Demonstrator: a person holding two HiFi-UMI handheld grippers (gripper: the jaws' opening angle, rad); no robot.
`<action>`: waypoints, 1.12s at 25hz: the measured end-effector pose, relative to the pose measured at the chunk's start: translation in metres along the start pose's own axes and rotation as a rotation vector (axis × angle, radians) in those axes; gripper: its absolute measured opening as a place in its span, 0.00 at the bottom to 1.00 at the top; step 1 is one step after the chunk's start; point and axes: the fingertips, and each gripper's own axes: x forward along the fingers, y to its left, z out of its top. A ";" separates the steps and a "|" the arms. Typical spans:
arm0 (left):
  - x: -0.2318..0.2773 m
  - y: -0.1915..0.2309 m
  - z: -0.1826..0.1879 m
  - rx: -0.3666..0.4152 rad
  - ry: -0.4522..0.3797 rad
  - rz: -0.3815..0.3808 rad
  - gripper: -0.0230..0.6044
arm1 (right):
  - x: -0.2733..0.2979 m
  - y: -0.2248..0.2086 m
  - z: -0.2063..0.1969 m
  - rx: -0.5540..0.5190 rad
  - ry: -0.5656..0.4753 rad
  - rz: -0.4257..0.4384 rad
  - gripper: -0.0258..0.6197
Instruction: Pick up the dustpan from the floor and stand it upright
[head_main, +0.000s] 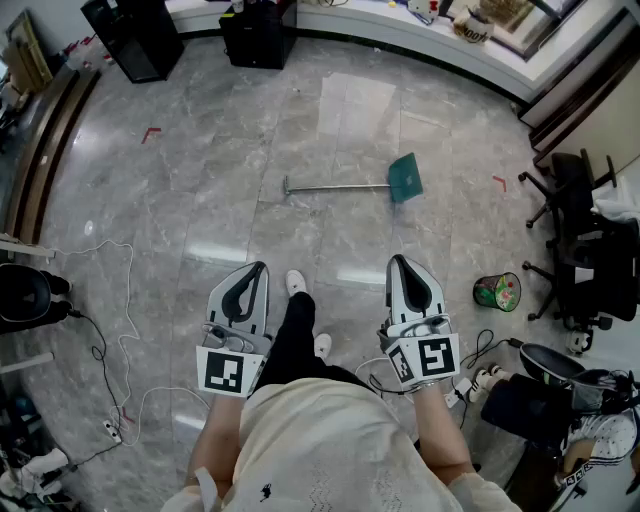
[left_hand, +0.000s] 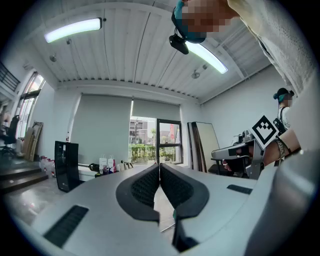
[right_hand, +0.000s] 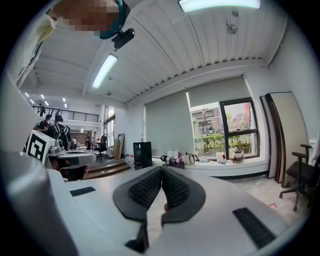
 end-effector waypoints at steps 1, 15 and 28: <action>0.018 0.015 -0.002 -0.009 0.000 0.005 0.06 | 0.024 -0.003 -0.001 0.000 0.012 0.002 0.07; 0.189 0.163 -0.001 -0.014 -0.008 0.119 0.06 | 0.282 -0.032 0.025 -0.143 0.148 0.153 0.07; 0.332 0.164 -0.013 0.045 -0.005 0.586 0.06 | 0.447 -0.112 -0.004 -0.210 0.269 0.672 0.07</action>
